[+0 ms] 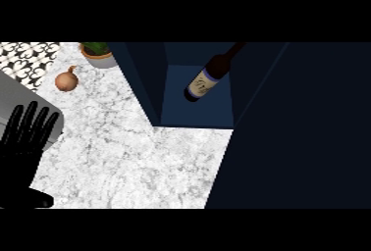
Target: Pick up the wine, place it into the cabinet and close the cabinet
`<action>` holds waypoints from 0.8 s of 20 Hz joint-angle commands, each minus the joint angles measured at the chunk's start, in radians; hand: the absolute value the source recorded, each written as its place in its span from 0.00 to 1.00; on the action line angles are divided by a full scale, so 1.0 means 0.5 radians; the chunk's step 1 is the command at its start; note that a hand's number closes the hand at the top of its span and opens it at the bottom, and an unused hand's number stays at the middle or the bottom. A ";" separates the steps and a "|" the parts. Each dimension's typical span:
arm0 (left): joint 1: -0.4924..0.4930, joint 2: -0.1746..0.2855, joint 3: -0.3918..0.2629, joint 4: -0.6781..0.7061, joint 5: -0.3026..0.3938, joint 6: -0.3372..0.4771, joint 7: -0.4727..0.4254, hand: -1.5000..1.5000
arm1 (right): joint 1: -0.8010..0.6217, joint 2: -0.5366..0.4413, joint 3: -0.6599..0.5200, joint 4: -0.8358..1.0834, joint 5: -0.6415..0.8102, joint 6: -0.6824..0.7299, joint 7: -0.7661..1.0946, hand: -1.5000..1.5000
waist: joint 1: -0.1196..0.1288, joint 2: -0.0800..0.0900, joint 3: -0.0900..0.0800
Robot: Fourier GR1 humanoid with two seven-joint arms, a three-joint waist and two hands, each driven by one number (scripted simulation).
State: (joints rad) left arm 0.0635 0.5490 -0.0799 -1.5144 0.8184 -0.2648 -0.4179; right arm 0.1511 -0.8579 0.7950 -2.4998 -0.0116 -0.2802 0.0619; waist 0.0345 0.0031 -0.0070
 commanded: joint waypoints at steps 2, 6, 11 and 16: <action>-0.081 0.012 0.037 0.071 0.028 -0.032 0.023 0.00 | -0.195 0.363 0.220 -0.189 -0.143 -0.007 0.235 1.00 | 0.020 0.016 -0.004; -0.050 0.076 0.079 0.028 0.048 -0.065 0.044 0.00 | -0.268 0.477 0.186 -0.126 -0.184 0.004 0.280 1.00 | 0.064 0.009 -0.002; -0.102 0.073 0.073 0.048 0.087 -0.104 0.085 0.00 | -0.529 0.674 0.072 0.043 -0.250 0.015 0.451 1.00 | 0.109 0.021 -0.004; -0.167 0.072 0.091 0.142 0.092 -0.111 0.108 0.00 | -0.974 0.975 -0.024 0.317 -0.277 -0.010 0.737 1.00 | 0.081 0.017 -0.006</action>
State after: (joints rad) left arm 0.0087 0.5836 -0.0436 -1.4719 0.8564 -0.3186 -0.3755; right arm -0.2060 -0.5475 0.7120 -2.3680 -0.0959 -0.2429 0.3281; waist 0.0815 0.0121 -0.0093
